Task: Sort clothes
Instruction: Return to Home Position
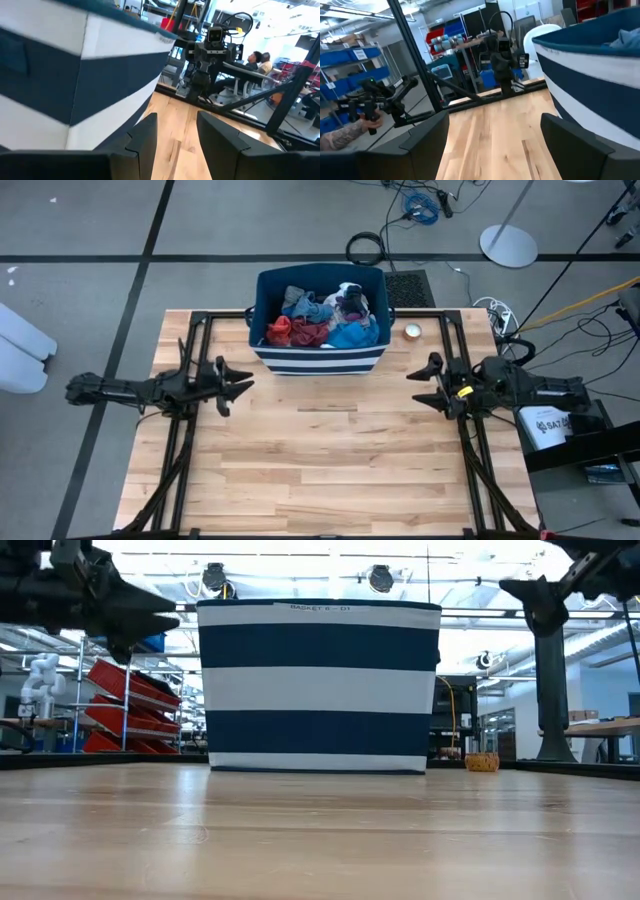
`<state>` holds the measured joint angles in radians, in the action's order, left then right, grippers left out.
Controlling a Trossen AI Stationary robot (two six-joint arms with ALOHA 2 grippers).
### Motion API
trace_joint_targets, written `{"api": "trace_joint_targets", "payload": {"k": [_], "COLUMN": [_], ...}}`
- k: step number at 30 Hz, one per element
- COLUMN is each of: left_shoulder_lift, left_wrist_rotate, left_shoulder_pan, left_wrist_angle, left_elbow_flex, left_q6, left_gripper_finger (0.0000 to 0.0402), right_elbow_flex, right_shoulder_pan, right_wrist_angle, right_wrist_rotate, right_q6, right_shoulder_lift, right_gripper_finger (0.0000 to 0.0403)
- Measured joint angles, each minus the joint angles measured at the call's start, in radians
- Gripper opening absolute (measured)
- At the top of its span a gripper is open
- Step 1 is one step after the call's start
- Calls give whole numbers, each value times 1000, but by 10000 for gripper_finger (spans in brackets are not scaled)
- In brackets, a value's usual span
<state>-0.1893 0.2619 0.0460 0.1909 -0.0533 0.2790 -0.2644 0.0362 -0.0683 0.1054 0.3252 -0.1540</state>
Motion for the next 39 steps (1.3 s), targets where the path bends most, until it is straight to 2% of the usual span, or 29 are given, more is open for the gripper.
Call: {"api": "trace_joint_targets", "payload": {"k": [4, 14, 20, 26, 28, 32, 39], "left_shoulder_lift": [33, 62, 62, 61, 61, 49, 26], "left_wrist_rotate": [-3, -79, -83, -104, -70, 73, 77], "left_shoulder_pan": [0, 0, 0, 0, 1, 0, -1], "left_wrist_angle": [16, 10, 9, -9, -42, -130, -128], "left_elbow_flex": [45, 46, 46, 46, 46, 46, 46], "left_q6": [4, -59, -84, -85, -79, -6, 1], "left_gripper_finger": [148, 144, 99, 50, 40, 34, 34], "right_elbow_flex": [66, 129, 248, 250, 250, 249, 248], "right_shoulder_pan": [0, 4, 4, 6, 6, 7, 6], "right_wrist_angle": [41, 62, 193, 141, 107, 69, 71], "right_wrist_rotate": [0, -3, -3, -12, -39, -102, -104], "right_q6": [-6, -22, 6, 10, 4, -3, -107], "right_shoulder_lift": [56, 153, 151, 151, 152, 138, 127], "right_gripper_finger": [304, 304, 304, 304, 304, 304, 304]}}
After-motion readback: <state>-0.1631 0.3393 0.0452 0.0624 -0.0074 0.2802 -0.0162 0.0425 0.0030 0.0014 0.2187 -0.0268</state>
